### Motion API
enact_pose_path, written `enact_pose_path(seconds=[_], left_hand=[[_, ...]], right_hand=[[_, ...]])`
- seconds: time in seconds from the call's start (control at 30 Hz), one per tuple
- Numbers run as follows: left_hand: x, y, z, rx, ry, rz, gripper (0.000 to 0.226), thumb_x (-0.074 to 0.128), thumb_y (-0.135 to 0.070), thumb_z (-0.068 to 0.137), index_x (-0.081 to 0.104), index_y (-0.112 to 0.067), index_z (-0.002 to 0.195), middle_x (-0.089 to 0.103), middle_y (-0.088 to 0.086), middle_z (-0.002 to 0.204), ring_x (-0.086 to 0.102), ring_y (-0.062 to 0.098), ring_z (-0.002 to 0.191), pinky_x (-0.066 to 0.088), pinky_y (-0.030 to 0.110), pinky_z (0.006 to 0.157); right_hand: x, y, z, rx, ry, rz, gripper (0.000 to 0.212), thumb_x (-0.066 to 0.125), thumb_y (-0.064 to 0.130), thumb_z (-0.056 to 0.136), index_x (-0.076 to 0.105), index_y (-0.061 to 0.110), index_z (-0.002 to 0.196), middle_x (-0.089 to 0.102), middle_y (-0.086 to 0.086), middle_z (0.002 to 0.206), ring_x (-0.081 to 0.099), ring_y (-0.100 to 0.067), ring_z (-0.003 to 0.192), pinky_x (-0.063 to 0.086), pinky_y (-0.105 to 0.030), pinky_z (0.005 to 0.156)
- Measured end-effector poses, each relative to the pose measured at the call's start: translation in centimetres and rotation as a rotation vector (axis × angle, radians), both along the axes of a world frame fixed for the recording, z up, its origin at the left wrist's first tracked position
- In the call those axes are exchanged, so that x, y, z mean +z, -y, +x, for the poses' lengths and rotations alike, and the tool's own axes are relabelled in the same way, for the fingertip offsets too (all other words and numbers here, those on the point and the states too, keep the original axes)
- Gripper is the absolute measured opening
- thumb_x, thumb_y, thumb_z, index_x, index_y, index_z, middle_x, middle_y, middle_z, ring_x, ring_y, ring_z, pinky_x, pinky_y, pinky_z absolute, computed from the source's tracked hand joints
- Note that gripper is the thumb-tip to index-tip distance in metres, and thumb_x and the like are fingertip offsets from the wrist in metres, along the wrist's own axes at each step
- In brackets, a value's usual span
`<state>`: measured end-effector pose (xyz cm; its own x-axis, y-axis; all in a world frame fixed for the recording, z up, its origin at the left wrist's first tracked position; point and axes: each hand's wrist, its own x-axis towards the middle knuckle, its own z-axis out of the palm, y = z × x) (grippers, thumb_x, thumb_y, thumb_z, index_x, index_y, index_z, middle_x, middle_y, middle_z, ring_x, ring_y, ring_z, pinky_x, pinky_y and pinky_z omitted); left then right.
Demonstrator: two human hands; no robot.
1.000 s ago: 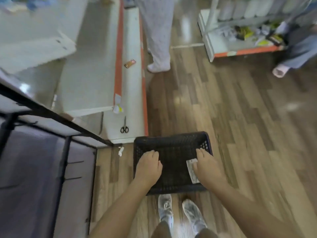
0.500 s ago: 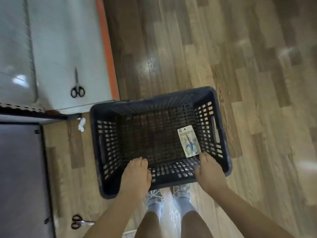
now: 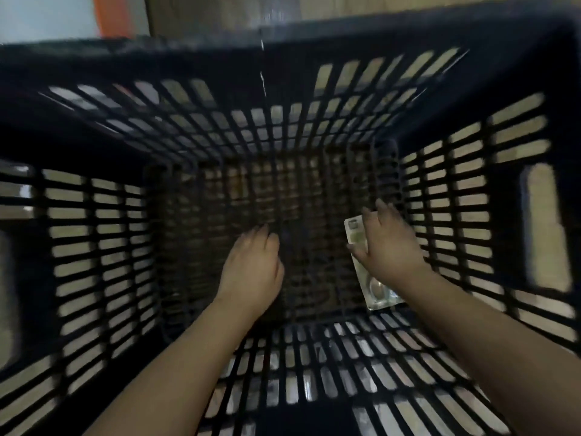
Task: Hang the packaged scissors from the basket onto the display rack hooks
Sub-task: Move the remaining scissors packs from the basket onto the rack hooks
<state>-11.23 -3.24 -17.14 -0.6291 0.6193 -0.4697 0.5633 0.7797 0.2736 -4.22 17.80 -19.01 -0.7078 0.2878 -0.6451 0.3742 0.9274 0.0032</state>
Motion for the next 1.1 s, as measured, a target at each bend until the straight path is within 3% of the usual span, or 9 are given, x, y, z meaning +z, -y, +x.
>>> enact_pose_path(seconds=[0.1, 0.17, 0.23, 0.33, 0.47, 0.63, 0.7, 0.87, 1.1], left_hand=[[-3.1, -0.7, -0.2, 0.031, -0.03, 0.047, 0.041, 0.073, -0.009, 0.075, 0.062, 0.006, 0.112, 0.061, 0.026, 0.119, 0.06, 0.039, 0.109, 0.044, 0.047, 0.098], [-4.5, -1.1, -0.4, 0.038, -0.056, 0.035, 0.048, 0.055, -0.017, 0.091, 0.046, 0.003, 0.134, 0.042, 0.022, 0.142, 0.041, 0.036, 0.131, 0.025, 0.04, 0.113], [-5.4, -1.1, 0.0, 0.069, -0.068, 0.058, 0.05, 0.044, -0.019, 0.096, 0.036, 0.001, 0.141, 0.032, 0.02, 0.149, 0.03, 0.033, 0.138, 0.015, 0.037, 0.116], [-5.9, -0.4, 1.0, 0.079, -0.052, 0.027, 0.048, 0.05, -0.015, 0.093, 0.042, 0.004, 0.137, 0.039, 0.022, 0.145, 0.037, 0.035, 0.134, 0.022, 0.041, 0.114], [-5.5, 0.4, 1.6, 0.043, -0.024, 0.017, 0.046, 0.071, -0.006, 0.075, 0.058, 0.012, 0.116, 0.057, 0.03, 0.122, 0.058, 0.043, 0.111, 0.041, 0.054, 0.098], [-4.5, 1.0, 1.0, 0.088, -0.052, -0.015, 0.049, 0.048, -0.016, 0.094, 0.038, 0.002, 0.139, 0.034, 0.02, 0.148, 0.033, 0.032, 0.137, 0.015, 0.039, 0.117], [-4.4, 1.2, 0.8, 0.09, -0.059, -0.029, 0.05, 0.046, -0.017, 0.095, 0.035, 0.001, 0.141, 0.031, 0.019, 0.15, 0.029, 0.031, 0.139, 0.013, 0.038, 0.117], [-4.1, 1.5, 0.6, 0.063, -0.083, -0.017, 0.049, 0.076, -0.005, 0.069, 0.06, 0.01, 0.112, 0.059, 0.03, 0.118, 0.06, 0.042, 0.107, 0.043, 0.055, 0.095], [-3.0, 1.7, 0.7, 0.082, -0.076, 0.01, 0.051, 0.08, -0.003, 0.062, 0.062, 0.011, 0.107, 0.062, 0.03, 0.11, 0.063, 0.043, 0.1, 0.046, 0.058, 0.089]], right_hand=[[-3.3, 0.2, -0.3, -0.104, 0.016, 0.002, 0.095, 0.04, 0.073, 0.081, 0.005, 0.017, 0.15, -0.006, -0.015, 0.157, -0.002, -0.036, 0.144, 0.02, -0.051, 0.112], [-4.4, 0.5, -0.2, -0.135, -0.019, 0.022, 0.102, 0.037, 0.078, 0.077, -0.001, 0.018, 0.15, -0.014, -0.014, 0.156, -0.009, -0.036, 0.143, 0.014, -0.055, 0.112], [-4.9, 0.5, 0.0, -0.113, -0.04, 0.048, 0.101, 0.034, 0.078, 0.077, -0.002, 0.017, 0.15, -0.015, -0.015, 0.156, -0.01, -0.037, 0.143, 0.013, -0.056, 0.112], [-4.8, 0.4, 0.4, -0.074, -0.051, 0.052, 0.092, 0.033, 0.072, 0.084, 0.0, 0.017, 0.15, -0.012, -0.014, 0.156, -0.007, -0.037, 0.143, 0.016, -0.054, 0.112], [-4.3, 0.2, 0.9, -0.038, -0.051, 0.041, 0.079, 0.032, 0.06, 0.092, 0.003, 0.017, 0.15, -0.007, -0.013, 0.157, -0.003, -0.036, 0.144, 0.018, -0.049, 0.113], [-3.8, 0.4, 1.7, 0.007, -0.016, 0.025, 0.073, 0.032, 0.053, 0.095, 0.005, 0.013, 0.15, -0.003, -0.015, 0.157, 0.001, -0.036, 0.144, 0.019, -0.045, 0.113], [-3.3, 0.4, 1.6, 0.004, -0.012, 0.026, 0.073, 0.039, 0.053, 0.094, 0.013, 0.012, 0.149, 0.006, -0.017, 0.156, 0.008, -0.037, 0.142, 0.025, -0.045, 0.11], [-2.4, 0.0, 0.3, 0.048, 0.016, 0.067, 0.067, 0.05, 0.055, 0.087, 0.035, 0.012, 0.136, 0.031, -0.014, 0.142, 0.032, -0.035, 0.127, 0.036, -0.042, 0.098], [-2.1, -0.3, -0.9, 0.105, 0.091, 0.079, 0.061, 0.051, 0.052, 0.085, 0.035, 0.013, 0.129, 0.037, -0.012, 0.13, 0.038, -0.032, 0.119, 0.035, -0.045, 0.097]])
